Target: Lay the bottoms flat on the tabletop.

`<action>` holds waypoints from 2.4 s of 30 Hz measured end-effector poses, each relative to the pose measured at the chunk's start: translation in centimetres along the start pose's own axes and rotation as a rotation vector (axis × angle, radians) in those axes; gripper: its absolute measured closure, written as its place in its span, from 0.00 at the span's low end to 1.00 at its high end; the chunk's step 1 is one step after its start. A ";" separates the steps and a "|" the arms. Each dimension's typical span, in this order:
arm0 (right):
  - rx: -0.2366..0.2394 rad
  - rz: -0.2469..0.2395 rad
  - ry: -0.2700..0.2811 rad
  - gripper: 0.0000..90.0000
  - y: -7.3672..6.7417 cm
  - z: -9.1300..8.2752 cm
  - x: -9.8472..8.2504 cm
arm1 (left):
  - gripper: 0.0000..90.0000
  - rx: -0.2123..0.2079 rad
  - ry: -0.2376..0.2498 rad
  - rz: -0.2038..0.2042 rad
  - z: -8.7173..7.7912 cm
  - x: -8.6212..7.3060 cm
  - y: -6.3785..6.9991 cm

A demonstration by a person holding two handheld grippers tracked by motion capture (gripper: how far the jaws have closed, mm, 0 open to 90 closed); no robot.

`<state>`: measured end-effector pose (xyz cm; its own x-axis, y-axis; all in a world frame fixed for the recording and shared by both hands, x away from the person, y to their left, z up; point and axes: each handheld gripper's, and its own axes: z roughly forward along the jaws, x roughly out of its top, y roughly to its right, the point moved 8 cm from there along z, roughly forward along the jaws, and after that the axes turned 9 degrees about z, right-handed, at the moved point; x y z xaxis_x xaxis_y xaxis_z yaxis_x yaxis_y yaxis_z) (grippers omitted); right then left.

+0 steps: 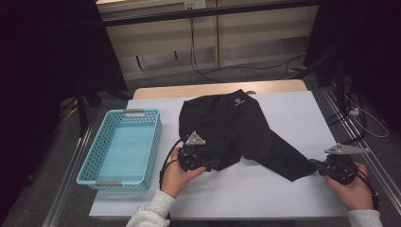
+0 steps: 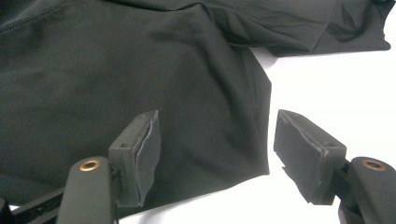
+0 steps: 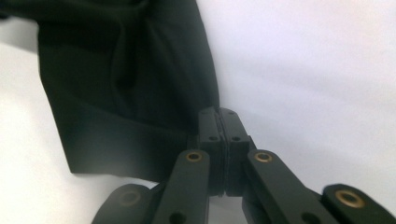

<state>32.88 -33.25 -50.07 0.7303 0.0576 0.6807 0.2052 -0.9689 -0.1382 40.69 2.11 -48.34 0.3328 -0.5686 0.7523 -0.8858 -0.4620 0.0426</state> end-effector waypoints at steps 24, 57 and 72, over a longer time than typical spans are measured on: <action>0.037 -0.052 0.022 0.87 -1.9 5.7 4.0 | 0.35 -0.002 -0.001 -0.006 -0.2 -0.3 -0.2; -0.041 0.052 0.055 1.00 2.6 3.0 2.3 | 0.34 -0.007 -0.004 0.002 0.2 -0.2 0.1; 0.147 -0.217 0.020 0.76 -7.4 3.7 2.7 | 0.34 0.002 -0.006 0.004 0.2 -0.1 0.2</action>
<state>35.68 -25.05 -49.86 0.6464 0.2544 0.7194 0.4494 -0.8889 -0.0894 40.55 1.98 -48.51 0.3313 -0.5746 0.7484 -0.8864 -0.4614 0.0381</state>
